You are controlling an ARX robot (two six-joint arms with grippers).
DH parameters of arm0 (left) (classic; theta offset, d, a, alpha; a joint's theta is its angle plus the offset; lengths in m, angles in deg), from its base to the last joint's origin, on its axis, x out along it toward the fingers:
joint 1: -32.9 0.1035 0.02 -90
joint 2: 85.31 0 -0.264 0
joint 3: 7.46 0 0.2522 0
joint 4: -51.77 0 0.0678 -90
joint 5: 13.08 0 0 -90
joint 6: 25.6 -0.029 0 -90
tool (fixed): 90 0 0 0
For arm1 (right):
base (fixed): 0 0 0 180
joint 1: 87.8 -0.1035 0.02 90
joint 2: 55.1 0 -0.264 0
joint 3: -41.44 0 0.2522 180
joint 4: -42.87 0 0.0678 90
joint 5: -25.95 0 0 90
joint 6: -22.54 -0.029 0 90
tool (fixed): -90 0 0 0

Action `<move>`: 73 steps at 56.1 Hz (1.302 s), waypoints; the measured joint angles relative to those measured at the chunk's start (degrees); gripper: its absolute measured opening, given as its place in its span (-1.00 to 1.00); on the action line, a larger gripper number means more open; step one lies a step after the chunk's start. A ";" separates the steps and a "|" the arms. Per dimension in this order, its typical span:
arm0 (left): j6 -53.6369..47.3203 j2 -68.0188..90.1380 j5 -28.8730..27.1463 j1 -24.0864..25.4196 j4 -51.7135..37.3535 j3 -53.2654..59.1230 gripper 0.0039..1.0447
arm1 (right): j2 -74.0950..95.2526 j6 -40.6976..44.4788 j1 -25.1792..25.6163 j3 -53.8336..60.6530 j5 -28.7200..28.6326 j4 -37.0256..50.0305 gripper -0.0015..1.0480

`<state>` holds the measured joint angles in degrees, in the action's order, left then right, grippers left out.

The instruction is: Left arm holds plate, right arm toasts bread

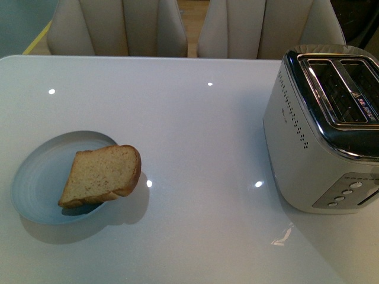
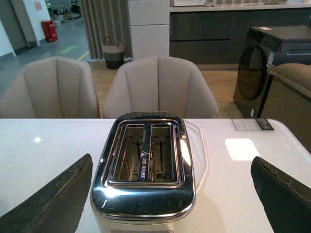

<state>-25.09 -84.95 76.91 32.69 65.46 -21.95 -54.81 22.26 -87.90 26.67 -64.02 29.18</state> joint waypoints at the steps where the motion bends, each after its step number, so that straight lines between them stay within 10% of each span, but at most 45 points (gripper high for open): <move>1: 0.00 0.00 0.00 0.00 0.00 0.00 0.86 | 0.00 0.00 0.00 0.00 0.00 0.00 0.83; 51: 0.22 0.11 -0.37 -0.04 0.15 -0.04 0.86 | 0.00 0.00 0.00 0.00 0.00 0.00 0.83; 59: 12.13 16.50 -15.82 -4.61 24.28 -10.27 0.86 | -0.02 0.00 0.00 0.00 -0.07 0.00 0.83; 73: 16.41 26.05 -11.54 0.70 20.87 -12.13 0.86 | -0.02 0.00 0.00 0.00 -0.02 0.00 0.83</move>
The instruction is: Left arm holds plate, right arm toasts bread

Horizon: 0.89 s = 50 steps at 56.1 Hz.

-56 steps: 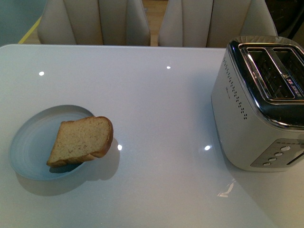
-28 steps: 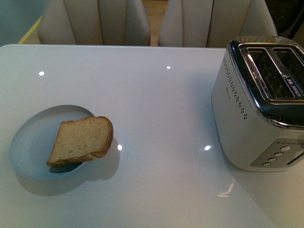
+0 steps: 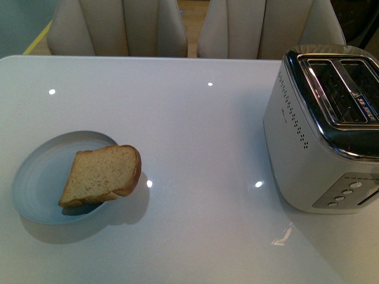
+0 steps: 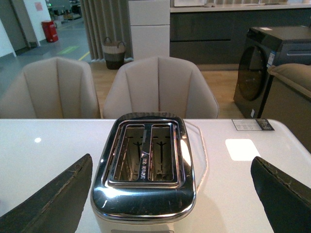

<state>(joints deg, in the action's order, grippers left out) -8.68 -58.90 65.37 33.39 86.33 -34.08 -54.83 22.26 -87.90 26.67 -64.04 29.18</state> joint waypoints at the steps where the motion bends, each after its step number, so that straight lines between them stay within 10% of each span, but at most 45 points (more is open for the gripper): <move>1: -0.17 0.94 1.11 1.07 -1.18 -0.07 0.86 | 0.00 0.00 0.00 0.00 0.00 0.00 0.83; 17: -4.92 29.31 13.53 14.49 -26.29 -2.60 0.86 | 0.00 0.00 0.00 0.00 0.00 0.00 0.83; 50: 0.76 75.95 14.71 11.17 -45.99 -9.92 0.86 | 0.00 0.00 0.00 0.00 0.00 0.00 0.83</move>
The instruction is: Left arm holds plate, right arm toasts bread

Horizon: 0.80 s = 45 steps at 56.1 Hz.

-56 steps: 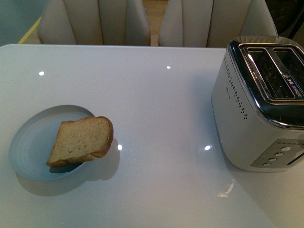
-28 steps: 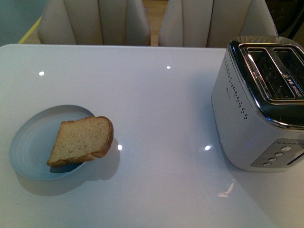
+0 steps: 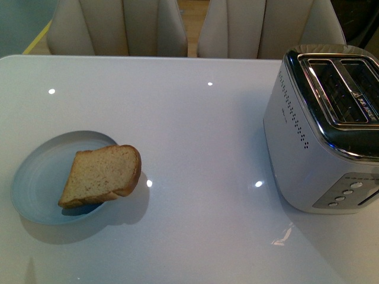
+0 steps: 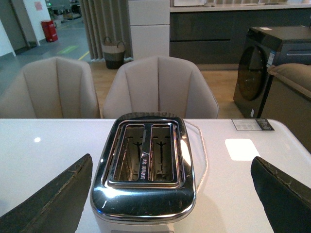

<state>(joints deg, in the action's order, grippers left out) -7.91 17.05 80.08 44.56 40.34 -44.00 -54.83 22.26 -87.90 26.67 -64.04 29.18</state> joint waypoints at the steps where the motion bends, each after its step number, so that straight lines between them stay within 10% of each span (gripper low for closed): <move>1: 0.00 0.57 -0.07 -0.02 -0.11 -0.09 0.86 | 0.00 0.00 0.00 0.00 0.00 0.00 0.83; 45: 2.32 26.60 -1.90 -4.35 0.61 -17.55 0.86 | 0.00 0.00 0.00 0.00 0.00 0.00 0.83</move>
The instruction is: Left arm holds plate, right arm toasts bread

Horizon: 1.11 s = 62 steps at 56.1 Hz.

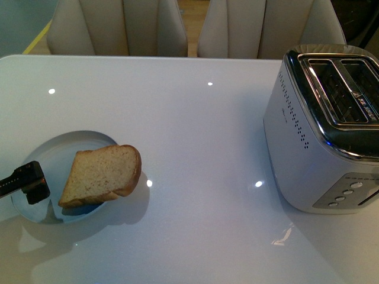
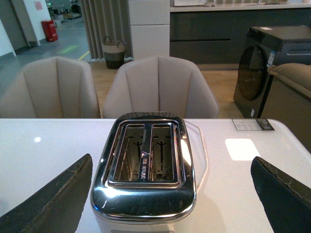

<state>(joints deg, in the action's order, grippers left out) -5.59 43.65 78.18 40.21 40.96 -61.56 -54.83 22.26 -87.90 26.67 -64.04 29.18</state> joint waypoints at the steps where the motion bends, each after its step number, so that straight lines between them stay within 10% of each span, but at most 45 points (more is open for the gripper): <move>1: 0.07 0.24 0.00 -0.02 0.07 -0.26 0.86 | 0.00 0.00 0.00 0.00 0.00 0.00 0.83; 17: 0.85 2.89 -0.20 -0.33 0.85 -4.02 0.86 | 0.00 0.00 0.00 0.00 0.00 0.00 0.83; 48: 12.13 3.41 5.29 -0.44 1.05 -4.44 -0.93 | 0.00 0.00 0.00 0.00 0.00 0.00 0.83; 62: 21.49 0.79 8.00 -0.52 -2.40 1.38 -0.94 | 0.00 0.00 0.00 0.00 0.00 0.00 0.83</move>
<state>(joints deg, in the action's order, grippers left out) 15.89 44.44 86.18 39.69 38.55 -60.18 -54.83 22.26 -87.90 26.67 -64.04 29.18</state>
